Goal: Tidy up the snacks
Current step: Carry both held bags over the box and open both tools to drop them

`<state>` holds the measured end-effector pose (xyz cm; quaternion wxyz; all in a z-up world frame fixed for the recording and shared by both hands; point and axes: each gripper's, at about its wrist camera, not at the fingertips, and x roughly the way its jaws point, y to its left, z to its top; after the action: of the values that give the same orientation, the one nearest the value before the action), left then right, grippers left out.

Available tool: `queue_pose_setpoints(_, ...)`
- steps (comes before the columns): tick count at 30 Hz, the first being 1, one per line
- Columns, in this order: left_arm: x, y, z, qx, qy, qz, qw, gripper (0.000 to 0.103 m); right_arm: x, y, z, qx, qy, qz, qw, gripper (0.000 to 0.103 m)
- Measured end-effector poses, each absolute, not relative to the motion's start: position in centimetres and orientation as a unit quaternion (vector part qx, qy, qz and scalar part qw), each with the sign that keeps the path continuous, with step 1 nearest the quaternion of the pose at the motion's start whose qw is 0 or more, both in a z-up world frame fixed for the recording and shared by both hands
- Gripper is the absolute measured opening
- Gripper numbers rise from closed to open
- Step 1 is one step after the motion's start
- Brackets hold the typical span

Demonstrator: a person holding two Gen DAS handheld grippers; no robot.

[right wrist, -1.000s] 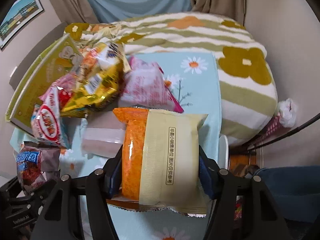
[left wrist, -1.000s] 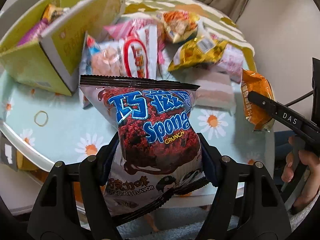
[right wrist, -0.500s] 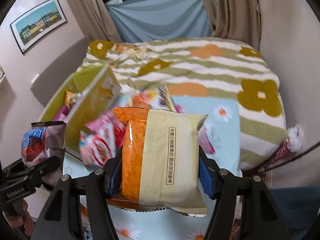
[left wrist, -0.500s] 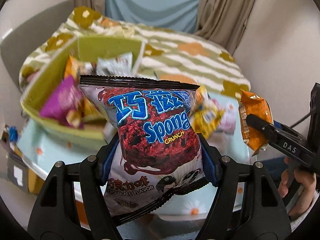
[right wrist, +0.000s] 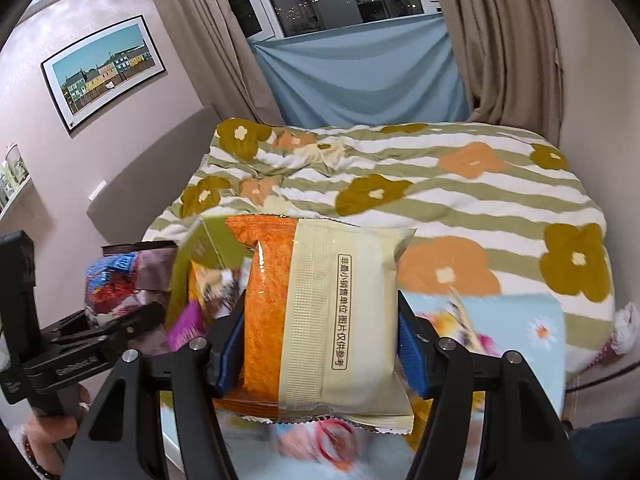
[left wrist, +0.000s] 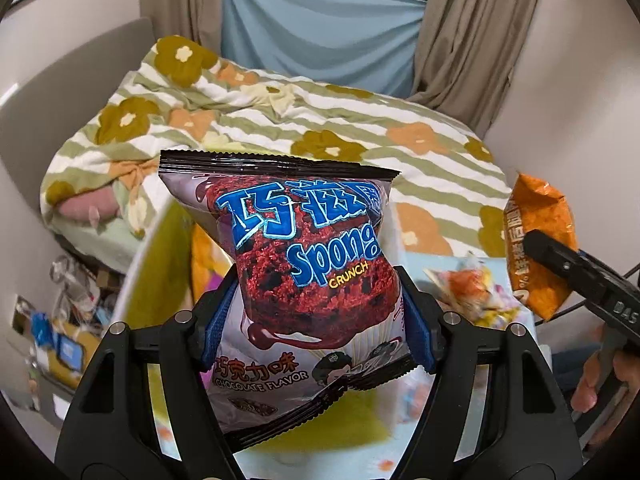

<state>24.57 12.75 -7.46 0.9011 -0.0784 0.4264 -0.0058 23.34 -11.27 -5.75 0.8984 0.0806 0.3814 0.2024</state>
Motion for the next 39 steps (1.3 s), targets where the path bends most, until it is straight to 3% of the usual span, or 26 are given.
queue_pose_setpoints(10,34.9,18.9,-12.4,-0.057,0.485,-0.052,0.871,0.071,28.6,-2.9,-6.8,0.073,0.414,0.18,0.889,0.06)
queue_pose_setpoints(12,36.5,19.4,-13.4,-0.047,0.495,-0.054,0.866,0.078,29.5,-1.8,-7.6,0.071,0.424,0.172,0.886,0.06)
queue_pose_setpoints(14,37.4,19.8,-14.1,-0.036,0.497,-0.051,0.865,0.103,30.2,-1.3,-8.3,0.075,0.433,0.165,0.883,0.06)
queue_pose_setpoints(39,29.3,21.5,-13.9,-0.05,0.484,-0.022,0.873,0.103,34.3,2.7,-11.3,0.052,0.486,0.18,0.854,0.061)
